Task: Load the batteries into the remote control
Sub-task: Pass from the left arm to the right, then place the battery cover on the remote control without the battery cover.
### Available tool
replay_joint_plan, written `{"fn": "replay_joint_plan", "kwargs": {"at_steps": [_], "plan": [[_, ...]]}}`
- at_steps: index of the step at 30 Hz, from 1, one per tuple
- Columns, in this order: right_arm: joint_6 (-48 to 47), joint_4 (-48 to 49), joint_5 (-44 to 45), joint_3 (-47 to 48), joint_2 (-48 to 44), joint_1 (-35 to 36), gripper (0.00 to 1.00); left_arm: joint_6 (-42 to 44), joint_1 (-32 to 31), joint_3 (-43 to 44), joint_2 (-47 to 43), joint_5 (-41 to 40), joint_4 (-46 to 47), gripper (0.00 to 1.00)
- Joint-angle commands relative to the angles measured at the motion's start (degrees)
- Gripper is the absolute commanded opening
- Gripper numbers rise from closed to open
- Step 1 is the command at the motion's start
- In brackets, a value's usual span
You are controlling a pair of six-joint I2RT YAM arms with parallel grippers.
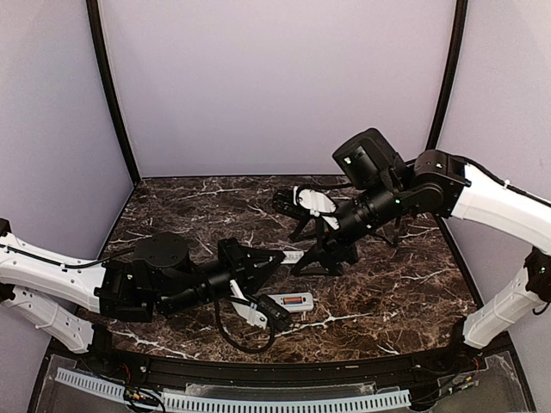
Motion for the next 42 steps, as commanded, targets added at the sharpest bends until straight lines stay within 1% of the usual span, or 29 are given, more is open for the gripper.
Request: {"fn": "replay_joint_plan", "kwargs": {"at_steps": [1, 2, 4, 8, 10, 15, 22, 27, 29, 30, 31, 32, 33, 34, 35, 36, 37, 38, 39, 40, 41, 42], "plan": [[-3.2, 2.0, -0.4, -1.6, -1.0, 0.5, 0.74, -0.2, -0.4, -0.4, -0.1, 0.1, 1.5, 0.0], [-3.4, 1.7, -1.0, -1.5, -0.6, 0.4, 0.73, -0.2, -0.4, -0.3, 0.0, 0.2, 1.6, 0.0], [-3.6, 1.3, -1.7, -1.6, -0.3, 0.5, 0.67, -0.2, -0.4, -0.2, 0.3, 0.2, 1.8, 0.0], [-3.7, 1.5, -2.0, -2.1, -0.7, 0.5, 0.46, -0.2, -0.4, -0.1, 0.6, 0.3, 2.0, 0.0], [-3.7, 2.0, -2.3, -2.2, -1.2, 0.4, 0.38, -0.3, -0.5, -0.2, 0.6, 0.4, 1.9, 0.0], [-4.0, 0.8, -2.4, -2.1, -0.7, 0.5, 0.3, -0.5, -0.5, 0.0, 0.8, 0.6, 2.5, 0.0], [-4.7, -0.1, -2.4, -2.3, -1.0, 0.4, 0.14, -1.1, -0.5, -0.2, 0.8, 0.3, 2.7, 0.0], [-5.4, -0.6, -1.0, -2.6, -1.9, 0.5, 0.09, -1.9, -0.5, -0.4, 1.2, -0.2, 2.9, 0.0], [-5.9, -0.6, 0.4, -2.9, -2.3, 0.5, 0.08, -2.5, -0.5, -0.6, 1.6, -1.0, 3.3, 0.18], [-6.2, -0.6, 1.0, -3.1, -2.7, 0.5, 0.07, -2.9, -0.5, -0.7, 2.1, -2.0, 3.6, 0.35], [-6.4, -0.5, 1.5, -3.3, -2.9, 0.4, 0.07, -3.2, -0.5, -0.8, 2.2, -2.4, 3.7, 0.42], [-6.5, -0.5, 1.9, -3.5, -3.2, 0.4, 0.06, -3.6, -0.5, -0.9, 2.5, -3.1, 3.8, 0.53], [-6.6, -0.4, 2.4, -3.7, -3.4, 0.2, 0.06, -4.6, -0.5, -1.0, 2.6, -3.4, 3.7, 0.57], [-6.7, -0.5, 2.7, -3.8, -3.6, 0.1, 0.06, -5.4, -0.5, -1.0, 2.6, -3.7, 3.4, 0.64], [-6.7, -0.7, 3.1, -3.9, -3.8, -0.1, 0.06, -7.6, -0.5, -0.9, 2.4, -3.8, 2.2, 0.67], [-6.7, -0.8, 3.7, -4.1, -4.0, -0.5, 0.06, -9.1, -0.5, -0.7, 2.0, -3.6, 0.5, 0.73], [-6.7, -0.9, 4.4, -4.3, -4.0, -0.8, 0.06, -13.6, -0.5, -0.2, 1.8, -3.4, -0.4, 0.76], [-6.7, -1.0, 5.3, -4.5, -4.2, -1.3, 0.06, -16.4, -0.5, 0.1, 1.0, -2.5, -1.6, 0.81], [-6.9, -1.2, 6.3, -4.8, -4.2, -1.8, 0.06, -24.5, -0.1, 1.2, 0.5, -1.7, -5.6, 0.84], [-7.1, -1.4, 7.3, -5.1, -4.1, -2.4, 0.06, -29.7, 0.5, 2.0, -0.8, 1.6, -11.8, 0.85], [-7.4, -1.5, 8.1, -5.4, -4.0, -3.3, 0.06, -40.2, 2.0, 3.7, -1.9, 3.9, -14.7, 0.86], [-7.8, -1.5, 8.8, -5.8, -3.7, -4.2, 0.05, -46.3, 3.3, 4.3, -2.5, 9.4, -18.8, 0.86]]}}
